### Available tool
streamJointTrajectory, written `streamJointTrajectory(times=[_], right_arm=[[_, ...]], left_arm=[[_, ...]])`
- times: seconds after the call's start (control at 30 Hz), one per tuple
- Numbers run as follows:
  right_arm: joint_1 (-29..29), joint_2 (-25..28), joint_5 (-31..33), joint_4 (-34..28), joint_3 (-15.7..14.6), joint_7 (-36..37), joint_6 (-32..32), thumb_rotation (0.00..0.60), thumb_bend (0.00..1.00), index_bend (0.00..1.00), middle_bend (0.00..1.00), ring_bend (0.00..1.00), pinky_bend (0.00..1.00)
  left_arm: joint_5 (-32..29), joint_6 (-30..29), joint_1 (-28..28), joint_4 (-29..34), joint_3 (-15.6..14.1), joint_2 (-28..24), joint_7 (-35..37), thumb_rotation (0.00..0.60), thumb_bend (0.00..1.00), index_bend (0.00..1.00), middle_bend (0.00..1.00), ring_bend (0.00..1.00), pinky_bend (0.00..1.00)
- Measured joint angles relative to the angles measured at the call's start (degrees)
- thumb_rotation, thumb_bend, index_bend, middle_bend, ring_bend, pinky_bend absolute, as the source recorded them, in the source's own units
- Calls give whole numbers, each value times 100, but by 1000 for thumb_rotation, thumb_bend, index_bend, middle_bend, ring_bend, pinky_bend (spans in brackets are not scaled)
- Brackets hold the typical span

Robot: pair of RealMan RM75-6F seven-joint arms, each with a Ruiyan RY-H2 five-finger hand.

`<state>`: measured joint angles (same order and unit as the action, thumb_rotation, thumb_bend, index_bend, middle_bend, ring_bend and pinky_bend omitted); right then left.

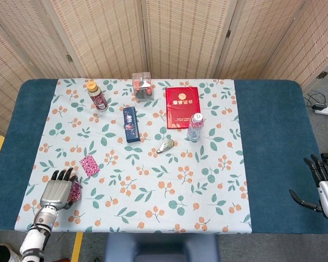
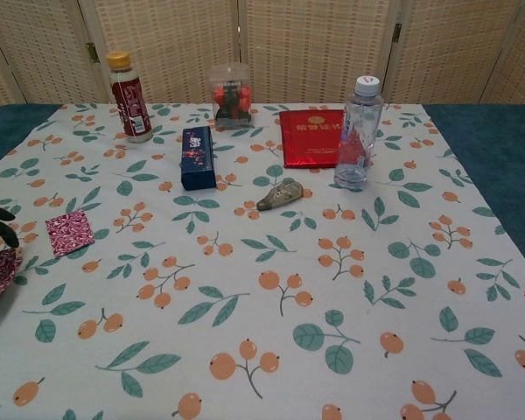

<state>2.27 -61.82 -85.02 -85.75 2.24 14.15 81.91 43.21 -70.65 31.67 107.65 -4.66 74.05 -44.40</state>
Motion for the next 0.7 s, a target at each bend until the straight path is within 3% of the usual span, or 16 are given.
streamJointTrajectory(times=[0.33, 0.7], right_arm=[[-12, 13, 14, -20, -2, -14, 10, 330, 329, 0, 0, 0, 0], [-26, 8, 27, -26, -4, -23, 17, 328, 329, 0, 0, 0, 0]], left_arm=[[-558, 281, 147, -280, 202, 151, -101, 594, 338, 198, 0, 0, 0], [-752, 351, 223, -342, 175, 161, -216, 597, 338, 177, 0, 0, 0]])
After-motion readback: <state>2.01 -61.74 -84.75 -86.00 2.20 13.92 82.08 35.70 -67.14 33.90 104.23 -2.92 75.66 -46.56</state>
